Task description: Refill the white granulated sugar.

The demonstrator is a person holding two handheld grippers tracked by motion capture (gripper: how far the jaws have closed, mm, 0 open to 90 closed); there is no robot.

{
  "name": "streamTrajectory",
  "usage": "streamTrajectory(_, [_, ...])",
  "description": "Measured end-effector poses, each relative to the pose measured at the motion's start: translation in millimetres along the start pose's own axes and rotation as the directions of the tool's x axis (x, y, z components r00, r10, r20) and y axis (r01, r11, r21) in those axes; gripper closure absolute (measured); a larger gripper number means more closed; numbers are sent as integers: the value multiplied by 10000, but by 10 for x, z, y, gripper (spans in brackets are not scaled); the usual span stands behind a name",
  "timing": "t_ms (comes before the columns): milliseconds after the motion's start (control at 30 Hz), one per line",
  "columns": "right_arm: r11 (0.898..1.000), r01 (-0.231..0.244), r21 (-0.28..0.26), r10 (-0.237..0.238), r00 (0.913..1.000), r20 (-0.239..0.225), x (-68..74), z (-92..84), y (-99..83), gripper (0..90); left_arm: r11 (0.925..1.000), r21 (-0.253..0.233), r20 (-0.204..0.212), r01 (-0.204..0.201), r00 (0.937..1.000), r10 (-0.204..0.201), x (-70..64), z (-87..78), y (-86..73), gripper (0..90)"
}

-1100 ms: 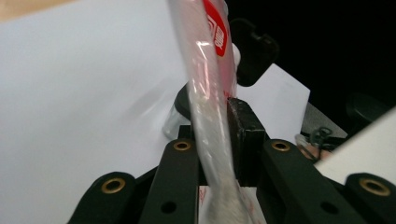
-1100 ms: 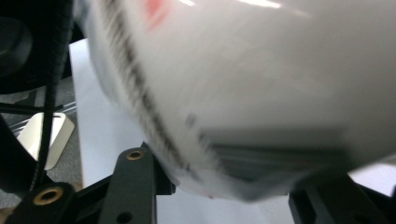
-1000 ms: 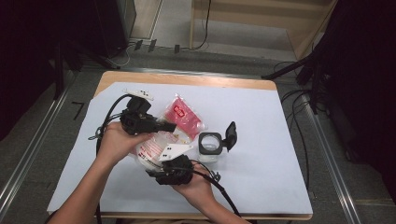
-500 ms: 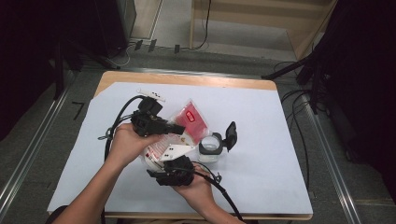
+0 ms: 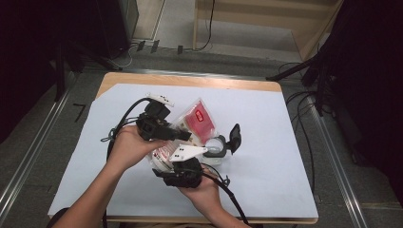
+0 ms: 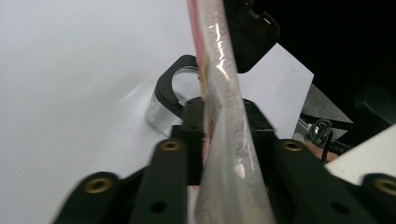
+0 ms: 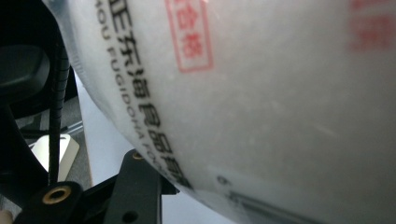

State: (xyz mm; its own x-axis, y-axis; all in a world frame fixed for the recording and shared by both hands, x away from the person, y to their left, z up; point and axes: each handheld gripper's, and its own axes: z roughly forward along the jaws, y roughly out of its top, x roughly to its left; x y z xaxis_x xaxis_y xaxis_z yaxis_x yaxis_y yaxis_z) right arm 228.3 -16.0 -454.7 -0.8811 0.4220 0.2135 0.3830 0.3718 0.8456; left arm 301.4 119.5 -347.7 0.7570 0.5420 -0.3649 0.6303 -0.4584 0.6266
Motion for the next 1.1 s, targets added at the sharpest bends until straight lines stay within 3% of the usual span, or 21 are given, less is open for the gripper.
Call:
streamTrajectory(100, [10000,-26,-20,26,10000,23,23,0,0,587,10000,-18,-256,-6,9997,6,-23,21,6,831])
streamTrajectory(233, [9993,370,-15,-369,9983,454,68,2,-2,574,9993,-331,-262,164,9995,-173,-62,28,13,833])
streamTrajectory(400, [9997,-206,-110,209,9991,356,54,-5,8,567,9970,-739,-242,246,9994,-264,-79,52,18,797])
streamTrajectory(500, [9992,-386,44,385,9989,282,57,1,6,589,9979,-558,-226,334,9991,-347,-65,84,19,768])
streamTrajectory(633, [9989,-462,-80,464,9984,315,57,-7,-2,592,9971,-716,-160,255,9995,-267,-70,70,14,704])
streamTrajectory(767, [9942,-1003,-400,1000,9949,-96,-13,-58,27,592,9959,-906,-341,-34,9994,3,-85,58,-13,664])
streamTrajectory(867, [9926,-1138,-432,1132,9934,-160,-20,-76,33,591,9967,-781,-300,214,9993,-238,-84,62,-13,682])
streamTrajectory(967, [9935,-1071,-384,1066,9942,-159,2,-67,35,580,9974,-670,-248,281,9992,-298,-74,66,-12,741])
streamTrajectory(1100, [9993,-348,-164,354,9988,345,75,-27,23,556,9970,-539,-76,554,9984,-558,-30,81,-7,775])
